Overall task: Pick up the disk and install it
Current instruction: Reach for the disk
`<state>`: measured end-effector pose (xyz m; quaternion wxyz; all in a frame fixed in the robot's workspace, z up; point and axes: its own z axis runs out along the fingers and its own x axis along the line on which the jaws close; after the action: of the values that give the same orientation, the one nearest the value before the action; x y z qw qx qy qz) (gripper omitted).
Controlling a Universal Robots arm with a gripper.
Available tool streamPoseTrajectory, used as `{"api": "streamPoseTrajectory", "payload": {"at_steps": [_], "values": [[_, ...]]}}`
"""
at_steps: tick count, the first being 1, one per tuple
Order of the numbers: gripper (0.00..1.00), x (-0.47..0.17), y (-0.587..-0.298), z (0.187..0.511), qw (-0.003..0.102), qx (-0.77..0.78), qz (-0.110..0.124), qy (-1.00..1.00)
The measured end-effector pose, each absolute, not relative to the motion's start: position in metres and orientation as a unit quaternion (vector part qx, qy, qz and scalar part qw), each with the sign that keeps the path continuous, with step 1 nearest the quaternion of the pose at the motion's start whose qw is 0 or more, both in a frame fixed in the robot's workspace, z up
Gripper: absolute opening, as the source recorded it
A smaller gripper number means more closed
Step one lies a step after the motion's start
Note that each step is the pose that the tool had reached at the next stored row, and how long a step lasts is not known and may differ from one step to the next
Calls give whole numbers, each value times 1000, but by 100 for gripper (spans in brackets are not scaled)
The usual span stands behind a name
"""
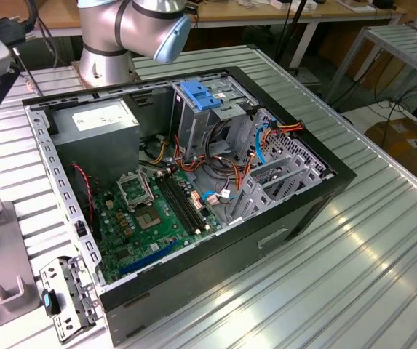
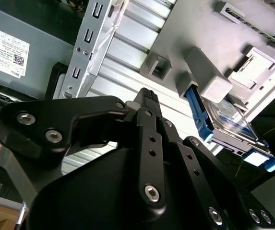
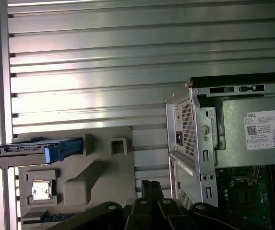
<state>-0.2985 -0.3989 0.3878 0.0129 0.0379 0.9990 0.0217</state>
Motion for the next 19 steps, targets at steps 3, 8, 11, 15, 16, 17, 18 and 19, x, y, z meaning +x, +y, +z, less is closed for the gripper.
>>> {"api": "streamPoseTrajectory", "payload": {"at_steps": [3,8,11,15,16,17,18,19], "values": [[11,-303,-399,388,13,38,22,999],[11,-315,-399,387,13,38,22,999],[11,-327,-396,387,13,38,22,999],[11,-342,-389,387,13,38,22,999],[11,-348,-388,387,13,38,22,999],[11,-352,-388,387,13,38,22,999],[11,-355,-387,387,13,38,22,999],[11,-358,-387,386,13,38,22,999]]}}
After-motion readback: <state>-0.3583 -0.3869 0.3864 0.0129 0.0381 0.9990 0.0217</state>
